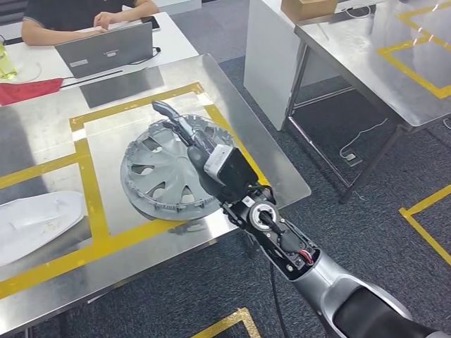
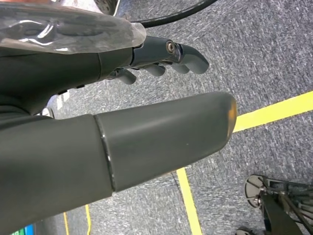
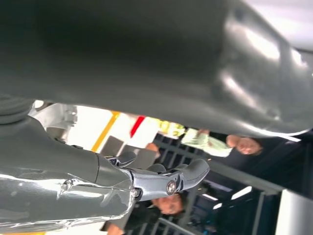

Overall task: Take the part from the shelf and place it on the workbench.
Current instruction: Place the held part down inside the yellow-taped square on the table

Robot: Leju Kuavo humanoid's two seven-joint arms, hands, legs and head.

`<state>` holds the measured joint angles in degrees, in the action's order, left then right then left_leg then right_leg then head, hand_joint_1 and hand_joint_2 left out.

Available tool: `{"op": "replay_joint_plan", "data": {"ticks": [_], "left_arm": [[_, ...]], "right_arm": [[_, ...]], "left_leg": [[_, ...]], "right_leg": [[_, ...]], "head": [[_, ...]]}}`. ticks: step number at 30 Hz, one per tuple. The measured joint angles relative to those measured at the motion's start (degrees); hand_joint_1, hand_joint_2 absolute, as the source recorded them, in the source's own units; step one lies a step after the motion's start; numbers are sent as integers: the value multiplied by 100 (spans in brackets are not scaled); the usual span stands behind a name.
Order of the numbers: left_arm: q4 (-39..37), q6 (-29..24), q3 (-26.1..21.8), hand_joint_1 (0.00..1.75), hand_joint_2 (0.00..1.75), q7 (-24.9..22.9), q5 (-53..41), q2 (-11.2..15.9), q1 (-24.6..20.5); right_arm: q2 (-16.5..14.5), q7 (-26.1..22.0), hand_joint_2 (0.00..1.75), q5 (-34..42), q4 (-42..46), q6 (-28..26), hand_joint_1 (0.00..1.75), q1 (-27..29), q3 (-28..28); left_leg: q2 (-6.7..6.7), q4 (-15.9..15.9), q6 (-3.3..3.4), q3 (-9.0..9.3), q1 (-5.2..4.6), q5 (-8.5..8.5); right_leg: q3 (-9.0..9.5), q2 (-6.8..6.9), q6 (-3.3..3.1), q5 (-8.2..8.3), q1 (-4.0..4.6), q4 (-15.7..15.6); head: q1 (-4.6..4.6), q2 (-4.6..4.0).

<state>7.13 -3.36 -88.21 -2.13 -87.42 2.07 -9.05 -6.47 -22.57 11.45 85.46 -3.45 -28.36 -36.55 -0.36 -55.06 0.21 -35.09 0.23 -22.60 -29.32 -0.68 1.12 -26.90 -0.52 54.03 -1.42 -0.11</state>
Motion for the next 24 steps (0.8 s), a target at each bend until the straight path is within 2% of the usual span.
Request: {"op": "replay_joint_plan", "data": {"ticks": [4,7,9,10,12,13,14,15,16,18,19,20,23,24], "left_arm": [[0,-12,0,0,0,-7,-2,12,-5],[0,-17,0,0,0,5,-5,21,-8],[0,-19,0,0,0,14,-8,18,-12],[0,-19,0,0,0,16,-9,16,-16],[0,-18,0,0,0,10,-11,14,-22],[0,-17,0,0,0,1,-11,14,-24],[0,-17,0,0,0,-12,-11,14,-25],[0,-16,0,0,0,-31,-10,13,-25],[0,-16,0,0,0,-46,-10,12,-25],[0,-17,0,0,0,-64,-10,8,-29],[0,-17,0,0,0,-64,-10,4,-32],[0,-19,0,0,0,-63,-10,2,-34],[0,-25,-1,0,0,-44,-10,1,-35],[0,-27,-1,0,0,-34,-10,0,-36]], "right_arm": [[127,14,0,3,404,48,0,123,-14],[173,19,0,-9,590,108,0,174,-33],[197,23,0,-15,686,156,0,197,-46],[212,24,0,-14,724,184,0,204,-55],[255,27,0,-10,772,248,0,226,-74],[281,26,0,-2,784,285,0,242,-83],[303,25,0,7,790,328,0,259,-90],[320,21,0,19,794,377,0,270,-96],[329,13,0,39,798,431,0,275,-102],[334,-8,0,87,816,532,0,268,-113],[334,-18,0,109,828,573,0,265,-119],[336,-24,0,120,836,602,0,260,-123],[341,-27,0,121,856,651,0,262,-131],[343,-27,0,121,866,659,0,264,-132]], "left_leg": [[0,-23,38,-1,-19,-25],[1,-23,88,7,-29,-30],[18,42,129,46,-6,4],[29,78,149,65,10,18],[46,102,168,82,15,29],[51,101,171,81,16,30],[54,99,169,80,17,32],[55,97,164,79,19,35],[55,94,155,79,23,40],[53,84,118,73,21,47],[52,79,86,70,18,55],[53,74,51,65,14,63],[76,86,-71,63,20,103],[80,29,-107,35,27,45]], "right_leg": [[12,-2,32,-12,-16,0],[30,-3,90,-13,-32,-3],[5,2,130,-122,-37,120],[-78,7,144,-278,-38,337],[-390,17,170,-694,-46,1078],[-548,18,180,-842,-50,1444],[-637,20,186,-885,-54,1658],[-623,24,185,-810,-57,1655],[-498,29,177,-639,-60,1424],[-65,42,142,-268,-53,595],[94,48,114,-152,-38,276],[177,51,82,-111,-22,82],[159,31,-43,-58,-12,-20],[153,16,-84,-17,-23,-45]], "head": [[9,0],[14,0],[2,0],[-20,0],[-68,0],[-84,0],[-95,0],[-107,0],[-120,0],[-141,0],[-144,0],[-144,0],[-107,0],[-81,0]]}}
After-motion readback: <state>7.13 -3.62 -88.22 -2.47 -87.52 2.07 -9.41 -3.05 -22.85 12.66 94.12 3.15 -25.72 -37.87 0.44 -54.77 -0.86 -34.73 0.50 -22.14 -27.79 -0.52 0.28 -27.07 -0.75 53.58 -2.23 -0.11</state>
